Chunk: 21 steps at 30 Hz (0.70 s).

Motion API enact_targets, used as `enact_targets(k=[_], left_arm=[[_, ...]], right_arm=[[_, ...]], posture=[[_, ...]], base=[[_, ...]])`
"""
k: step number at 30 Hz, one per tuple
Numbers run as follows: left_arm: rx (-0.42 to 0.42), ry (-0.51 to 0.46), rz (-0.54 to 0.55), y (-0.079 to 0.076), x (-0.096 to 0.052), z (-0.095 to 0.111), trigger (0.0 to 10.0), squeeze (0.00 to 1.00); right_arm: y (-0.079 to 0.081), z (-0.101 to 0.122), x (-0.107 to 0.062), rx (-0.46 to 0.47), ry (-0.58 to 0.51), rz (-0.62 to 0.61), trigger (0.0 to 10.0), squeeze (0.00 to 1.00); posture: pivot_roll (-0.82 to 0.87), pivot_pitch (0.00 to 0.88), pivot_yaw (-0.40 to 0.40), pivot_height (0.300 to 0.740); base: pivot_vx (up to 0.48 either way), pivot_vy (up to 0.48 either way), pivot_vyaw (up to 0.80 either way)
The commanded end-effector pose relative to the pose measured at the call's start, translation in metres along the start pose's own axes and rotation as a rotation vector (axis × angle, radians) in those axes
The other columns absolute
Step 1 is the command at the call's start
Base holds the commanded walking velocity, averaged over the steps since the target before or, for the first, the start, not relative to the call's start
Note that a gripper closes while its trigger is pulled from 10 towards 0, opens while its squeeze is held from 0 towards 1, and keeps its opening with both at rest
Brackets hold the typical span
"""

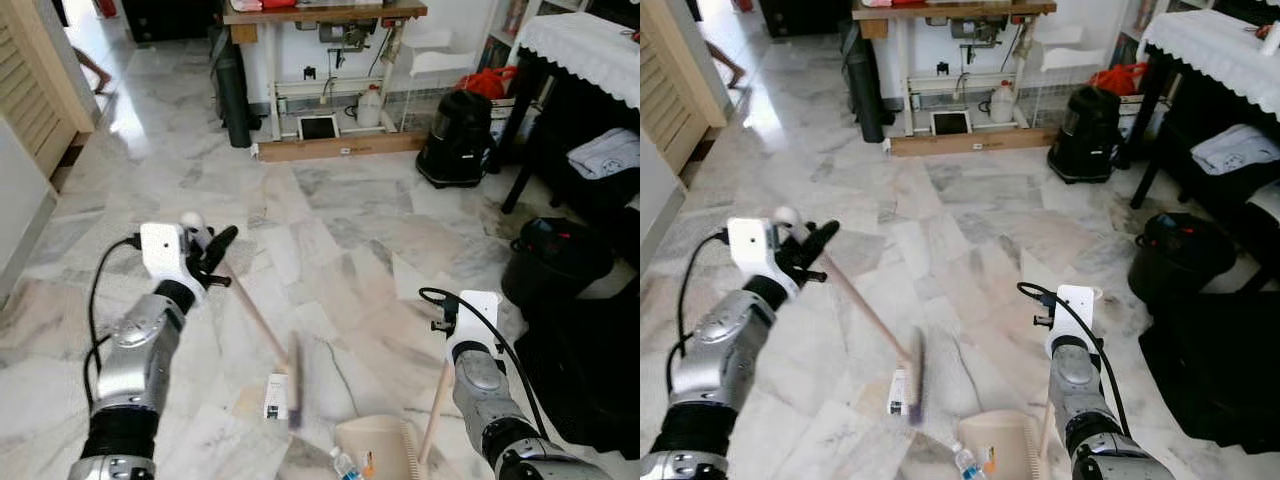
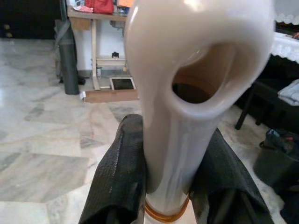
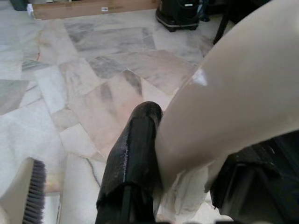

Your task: Sweep floor

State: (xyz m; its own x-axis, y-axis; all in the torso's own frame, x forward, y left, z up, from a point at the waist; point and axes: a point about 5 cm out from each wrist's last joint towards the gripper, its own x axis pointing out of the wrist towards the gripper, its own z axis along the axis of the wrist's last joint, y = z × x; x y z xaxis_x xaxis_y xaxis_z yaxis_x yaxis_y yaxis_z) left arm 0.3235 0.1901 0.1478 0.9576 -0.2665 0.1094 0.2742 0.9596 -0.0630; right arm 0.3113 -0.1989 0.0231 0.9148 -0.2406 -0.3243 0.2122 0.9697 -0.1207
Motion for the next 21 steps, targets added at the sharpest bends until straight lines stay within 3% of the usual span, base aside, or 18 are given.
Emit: enact_targets(k=[1, 5, 8, 15, 21], left_arm=[[0.021, 0.038, -0.085, -0.012, 0.000, -0.004, 10.0, 0.00], [0.139, 0.109, -0.174, -0.015, -0.005, -0.007, 10.0, 0.00], [0.155, 0.150, -0.224, -0.016, -0.008, -0.010, 10.0, 0.00], [0.128, 0.244, -0.317, -0.026, -0.012, -0.023, 10.0, 0.00], [0.055, 0.248, -0.303, -0.032, -0.012, -0.030, 10.0, 0.00]], right_arm=[[0.005, -0.003, -0.001, -0.005, 0.026, 0.020, 10.0, 0.00], [0.004, -0.003, -0.001, -0.006, 0.025, 0.018, 10.0, 0.00], [0.004, -0.003, -0.001, -0.007, 0.027, 0.017, 10.0, 0.00], [0.004, -0.003, -0.001, -0.004, 0.026, 0.015, 10.0, 0.00], [0.004, -0.003, -0.001, -0.004, 0.027, 0.013, 10.0, 0.00]], posture=[[0.06, 0.000, -0.001, 0.740], [0.06, 0.000, -0.002, 0.740], [0.06, 0.000, -0.002, 0.740], [0.06, 0.000, 0.003, 0.740], [0.05, 0.000, 0.004, 0.740]], base=[[0.000, 0.000, 0.00], [0.000, 0.000, 0.00], [0.000, 0.000, 0.00], [0.000, 0.000, 0.00], [0.000, 0.000, 0.00]])
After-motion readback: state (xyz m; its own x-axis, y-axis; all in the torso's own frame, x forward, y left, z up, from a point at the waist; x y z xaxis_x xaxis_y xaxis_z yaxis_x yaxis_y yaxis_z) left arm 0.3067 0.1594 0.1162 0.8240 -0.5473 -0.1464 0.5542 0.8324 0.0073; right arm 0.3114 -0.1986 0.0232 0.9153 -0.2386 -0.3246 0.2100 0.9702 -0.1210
